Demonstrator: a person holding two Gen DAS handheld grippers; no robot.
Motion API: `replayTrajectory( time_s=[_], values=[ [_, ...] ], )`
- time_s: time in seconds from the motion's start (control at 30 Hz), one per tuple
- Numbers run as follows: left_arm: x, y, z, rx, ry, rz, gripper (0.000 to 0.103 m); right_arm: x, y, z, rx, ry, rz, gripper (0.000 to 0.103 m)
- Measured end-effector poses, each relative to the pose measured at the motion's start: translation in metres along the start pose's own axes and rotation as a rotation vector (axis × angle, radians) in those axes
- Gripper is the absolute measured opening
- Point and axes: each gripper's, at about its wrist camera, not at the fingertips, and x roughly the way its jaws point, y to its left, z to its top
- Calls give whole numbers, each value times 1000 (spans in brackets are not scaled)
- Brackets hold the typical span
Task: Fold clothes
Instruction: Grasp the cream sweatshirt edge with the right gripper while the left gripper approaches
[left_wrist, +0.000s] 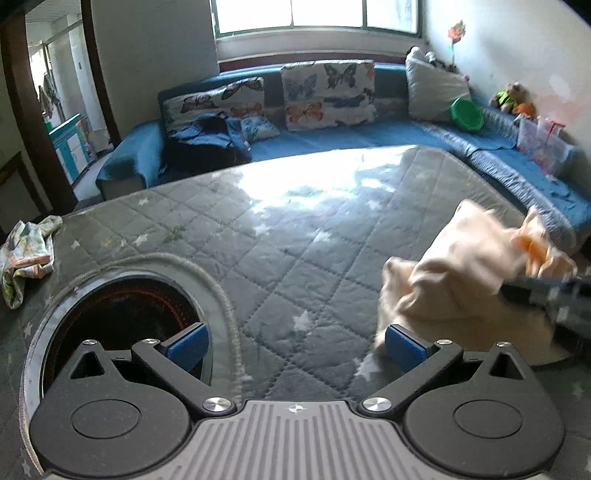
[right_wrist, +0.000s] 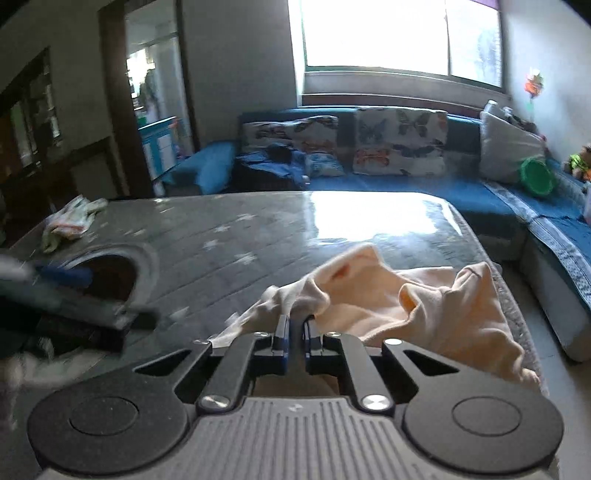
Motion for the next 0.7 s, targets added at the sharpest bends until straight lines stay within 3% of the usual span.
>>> replayTrajectory(
  time_s=[0.33, 0.4, 0.57, 0.63, 0.7],
  values=[
    [-24, -17, -2, 31, -25, -51, 103, -29, 54, -32, -28, 29, 85, 11],
    [-25, -18, -3, 31, -23, -46, 103, -29, 56, -36, -1, 22, 72, 19],
    [-22, -11, -10, 17, -8, -30, 103, -19, 53, -51, 38, 15, 16, 26],
    [-20, -9, -12, 16, -2, -22, 103, -15, 53, -57, 36, -6, -12, 33],
    [-19, -10, -12, 17, 2, -22, 103, -7, 58, -59, 8, -18, -47, 52]
  ],
)
